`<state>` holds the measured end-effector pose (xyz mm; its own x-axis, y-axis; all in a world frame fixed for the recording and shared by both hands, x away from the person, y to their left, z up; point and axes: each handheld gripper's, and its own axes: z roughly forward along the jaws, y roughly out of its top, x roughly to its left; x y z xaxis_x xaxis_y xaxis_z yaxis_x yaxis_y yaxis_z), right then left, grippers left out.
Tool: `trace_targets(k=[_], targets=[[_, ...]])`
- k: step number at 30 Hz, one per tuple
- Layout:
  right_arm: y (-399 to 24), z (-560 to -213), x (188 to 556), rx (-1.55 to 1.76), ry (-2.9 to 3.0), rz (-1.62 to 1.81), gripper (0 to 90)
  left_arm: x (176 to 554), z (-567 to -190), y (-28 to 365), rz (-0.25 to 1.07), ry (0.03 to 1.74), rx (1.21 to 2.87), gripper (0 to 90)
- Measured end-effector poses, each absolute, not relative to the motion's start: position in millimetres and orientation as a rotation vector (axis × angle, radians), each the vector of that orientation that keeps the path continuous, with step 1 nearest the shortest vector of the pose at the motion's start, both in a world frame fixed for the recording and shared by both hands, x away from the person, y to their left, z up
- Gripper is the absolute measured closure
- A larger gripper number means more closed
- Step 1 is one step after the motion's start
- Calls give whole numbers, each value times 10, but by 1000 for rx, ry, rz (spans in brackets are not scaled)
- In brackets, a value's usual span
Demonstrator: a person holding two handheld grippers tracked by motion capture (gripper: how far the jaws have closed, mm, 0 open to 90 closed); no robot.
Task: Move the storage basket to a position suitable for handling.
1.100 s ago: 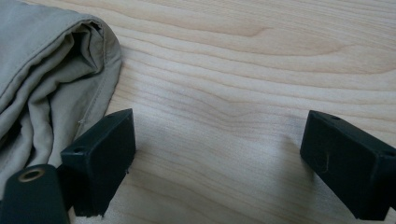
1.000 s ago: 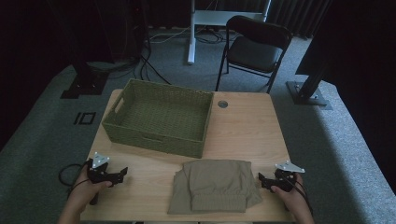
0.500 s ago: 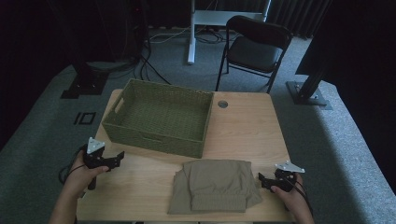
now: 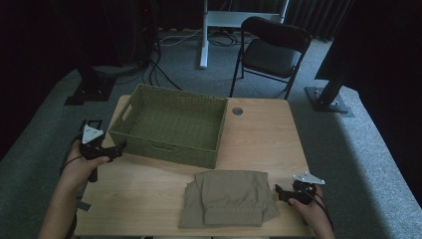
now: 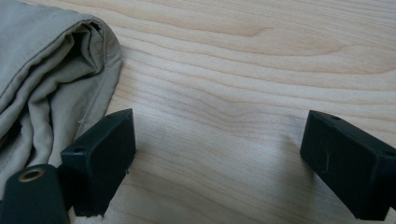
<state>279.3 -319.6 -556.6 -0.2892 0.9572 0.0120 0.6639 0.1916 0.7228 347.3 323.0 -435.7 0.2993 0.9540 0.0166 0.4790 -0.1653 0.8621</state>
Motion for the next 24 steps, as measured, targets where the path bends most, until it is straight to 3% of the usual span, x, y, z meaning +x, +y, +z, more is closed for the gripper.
trace_targets(k=[13, 24], targets=[[-3196, -5566, 2793, 1513, 2027, 877, 100, 3804, -4198, 3304, 808, 1306, 1718, 145], [-3196, -5566, 2793, 1514, 2027, 877, 100, 4125, -4357, 3351, 840, 1381, 1716, 155]])
